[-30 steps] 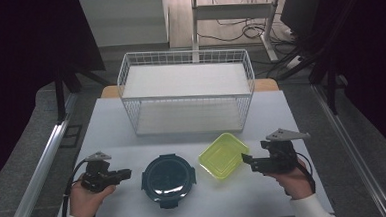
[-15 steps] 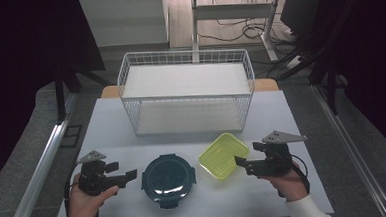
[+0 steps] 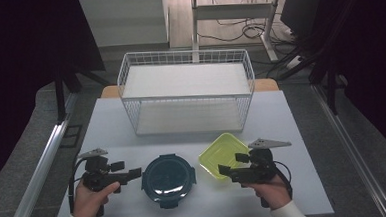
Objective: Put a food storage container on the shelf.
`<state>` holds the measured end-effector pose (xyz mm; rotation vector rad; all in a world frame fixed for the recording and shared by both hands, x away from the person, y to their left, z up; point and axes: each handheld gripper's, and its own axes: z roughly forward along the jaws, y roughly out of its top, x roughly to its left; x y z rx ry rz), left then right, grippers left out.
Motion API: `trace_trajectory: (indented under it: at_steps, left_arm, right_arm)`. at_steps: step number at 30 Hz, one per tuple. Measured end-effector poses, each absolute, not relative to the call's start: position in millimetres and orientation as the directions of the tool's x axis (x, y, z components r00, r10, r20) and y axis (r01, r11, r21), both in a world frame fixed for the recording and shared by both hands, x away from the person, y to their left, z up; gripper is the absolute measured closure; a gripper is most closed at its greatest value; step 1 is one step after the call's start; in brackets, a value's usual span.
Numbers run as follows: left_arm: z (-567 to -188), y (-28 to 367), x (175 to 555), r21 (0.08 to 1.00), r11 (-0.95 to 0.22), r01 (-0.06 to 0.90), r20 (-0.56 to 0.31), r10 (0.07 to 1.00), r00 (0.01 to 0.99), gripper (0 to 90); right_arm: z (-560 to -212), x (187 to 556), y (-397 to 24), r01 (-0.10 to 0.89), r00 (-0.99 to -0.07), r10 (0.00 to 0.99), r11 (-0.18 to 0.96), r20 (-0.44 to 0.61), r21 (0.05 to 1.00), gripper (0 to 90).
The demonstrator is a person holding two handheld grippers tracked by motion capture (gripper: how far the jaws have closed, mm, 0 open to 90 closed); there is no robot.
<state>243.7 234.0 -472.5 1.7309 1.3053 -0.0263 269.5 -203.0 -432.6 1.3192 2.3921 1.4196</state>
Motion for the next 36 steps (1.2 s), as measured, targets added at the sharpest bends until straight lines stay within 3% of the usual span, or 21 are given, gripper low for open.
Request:
trace_trajectory:
  at_steps: [15, 22, 36]
  left_arm:
    - [-490.7, 220.0, 244.4, 0.578, -0.026, 0.816, -0.588, 0.68, 0.438, 9.4]
    - [-502.4, 220.6, 245.4, 0.538, -0.017, 0.843, -0.631, 0.656, 0.415, 10.5]
    - [-517.9, 214.0, 249.0, 0.483, -0.006, 0.875, -0.688, 0.616, 0.384, 11.6]
  right_arm:
    - [-460.7, 258.5, -150.2, 0.739, -0.615, 0.63, 0.251, 0.474, 0.625, 15.5]
    - [-483.3, 264.1, -123.2, 0.824, -0.529, 0.629, 0.219, 0.57, 0.522, 15.5]
    - [-497.1, 269.9, -108.7, 0.858, -0.469, 0.657, 0.178, 0.591, 0.482, 15.7]
